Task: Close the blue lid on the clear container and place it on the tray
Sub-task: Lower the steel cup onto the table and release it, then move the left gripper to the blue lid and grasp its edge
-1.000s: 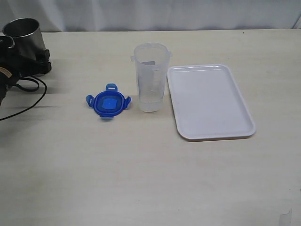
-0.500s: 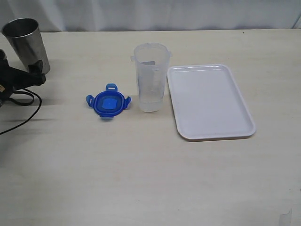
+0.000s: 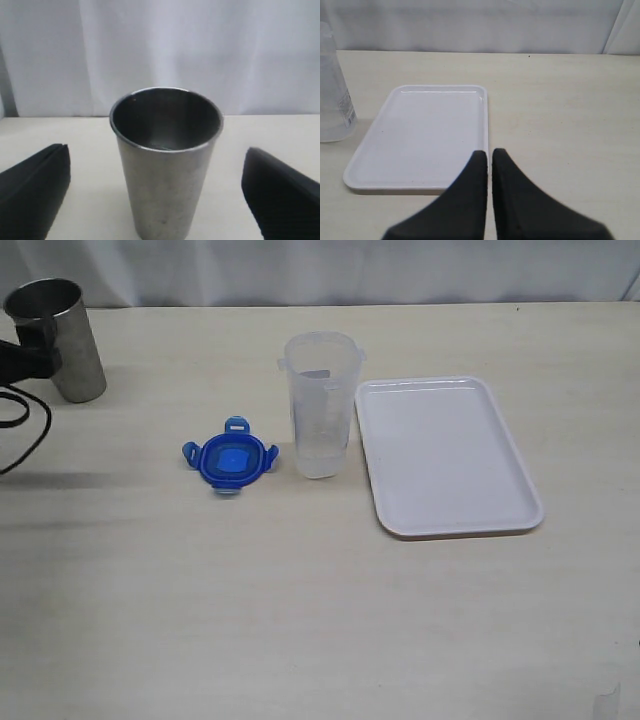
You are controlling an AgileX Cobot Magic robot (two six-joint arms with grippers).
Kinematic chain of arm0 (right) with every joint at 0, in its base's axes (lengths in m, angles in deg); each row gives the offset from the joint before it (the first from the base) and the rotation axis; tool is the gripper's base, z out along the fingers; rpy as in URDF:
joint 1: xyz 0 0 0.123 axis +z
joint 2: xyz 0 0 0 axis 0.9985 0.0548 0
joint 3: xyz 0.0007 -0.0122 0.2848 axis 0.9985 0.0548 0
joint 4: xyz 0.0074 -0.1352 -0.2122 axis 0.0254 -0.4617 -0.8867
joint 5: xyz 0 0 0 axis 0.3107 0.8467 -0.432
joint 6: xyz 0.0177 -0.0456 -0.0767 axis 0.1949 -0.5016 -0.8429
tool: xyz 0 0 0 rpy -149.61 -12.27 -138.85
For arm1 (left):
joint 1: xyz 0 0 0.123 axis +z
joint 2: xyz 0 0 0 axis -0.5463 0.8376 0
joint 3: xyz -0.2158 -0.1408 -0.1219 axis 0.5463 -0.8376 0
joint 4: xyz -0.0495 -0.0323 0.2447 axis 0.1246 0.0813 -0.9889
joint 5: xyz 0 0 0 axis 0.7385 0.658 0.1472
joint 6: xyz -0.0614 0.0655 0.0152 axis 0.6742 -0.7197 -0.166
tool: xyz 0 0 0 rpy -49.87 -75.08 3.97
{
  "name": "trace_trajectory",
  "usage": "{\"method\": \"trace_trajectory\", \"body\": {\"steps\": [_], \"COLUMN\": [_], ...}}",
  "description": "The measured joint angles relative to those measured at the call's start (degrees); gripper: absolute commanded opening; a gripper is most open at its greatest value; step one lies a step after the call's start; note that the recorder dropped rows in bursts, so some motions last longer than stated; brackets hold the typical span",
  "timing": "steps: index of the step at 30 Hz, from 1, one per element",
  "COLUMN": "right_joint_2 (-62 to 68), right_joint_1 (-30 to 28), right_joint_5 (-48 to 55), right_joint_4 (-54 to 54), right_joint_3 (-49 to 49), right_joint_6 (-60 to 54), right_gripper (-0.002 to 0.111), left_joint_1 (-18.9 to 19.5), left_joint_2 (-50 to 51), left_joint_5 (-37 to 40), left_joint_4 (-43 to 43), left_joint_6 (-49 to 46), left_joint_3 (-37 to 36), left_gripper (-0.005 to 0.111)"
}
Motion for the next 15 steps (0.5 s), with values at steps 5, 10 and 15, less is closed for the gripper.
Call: {"method": "trace_trajectory", "body": {"steps": [5,10,15], "right_joint_2": [0.0,0.0,0.0], "right_joint_1": [0.0,0.0,0.0], "right_joint_5": [0.0,0.0,0.0], "right_joint_4": [0.0,0.0,0.0], "right_joint_3": [0.0,0.0,0.0], "right_joint_6": [0.0,0.0,0.0], "right_gripper": [0.004,0.004,0.004], "left_joint_1": [0.0,-0.1,-5.6], "left_joint_2": [-7.9,-8.0,-8.0], "left_joint_5": [41.4,84.1,87.2], "left_joint_4": [4.8,13.1,23.5], "left_joint_6": [0.1,-3.4,-15.8], "left_joint_3": [13.6,29.4,27.5], "left_gripper": [0.086,0.086,0.086]}}
